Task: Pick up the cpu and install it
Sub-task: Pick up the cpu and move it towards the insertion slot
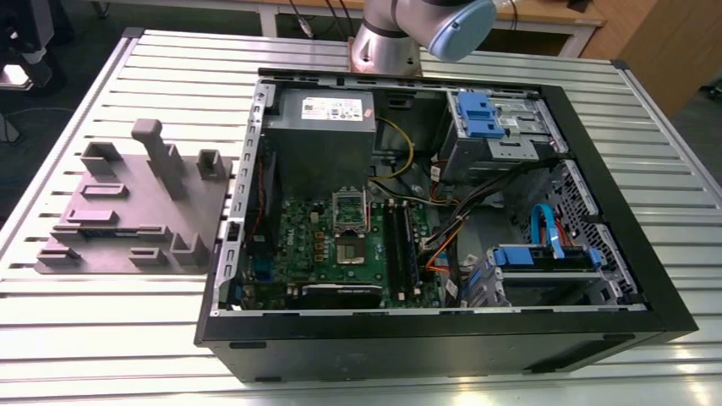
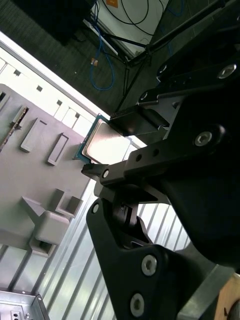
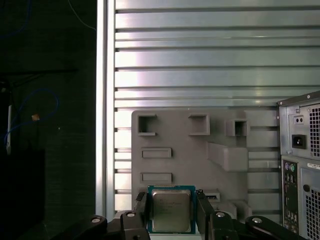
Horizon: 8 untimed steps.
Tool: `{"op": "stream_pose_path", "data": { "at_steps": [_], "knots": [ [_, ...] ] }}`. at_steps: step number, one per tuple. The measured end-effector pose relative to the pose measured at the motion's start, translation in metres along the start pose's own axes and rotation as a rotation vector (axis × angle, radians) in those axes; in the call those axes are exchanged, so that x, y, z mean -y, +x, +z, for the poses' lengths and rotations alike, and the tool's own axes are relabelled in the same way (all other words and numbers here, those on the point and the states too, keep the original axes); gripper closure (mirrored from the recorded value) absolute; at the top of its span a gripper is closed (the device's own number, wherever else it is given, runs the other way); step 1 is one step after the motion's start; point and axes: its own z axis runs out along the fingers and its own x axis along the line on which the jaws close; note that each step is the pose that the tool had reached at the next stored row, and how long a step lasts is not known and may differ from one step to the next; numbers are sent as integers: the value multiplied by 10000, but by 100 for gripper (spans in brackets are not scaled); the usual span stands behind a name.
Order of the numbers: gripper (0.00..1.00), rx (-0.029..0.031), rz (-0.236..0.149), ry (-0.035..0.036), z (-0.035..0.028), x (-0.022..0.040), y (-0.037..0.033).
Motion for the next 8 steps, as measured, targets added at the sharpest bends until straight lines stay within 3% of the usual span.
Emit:
{"op": "stream_pose_path", "data": {
  "at_steps": [8],
  "knots": [
    [53, -1, 0, 0, -5, -1, -19]
  ]
}}
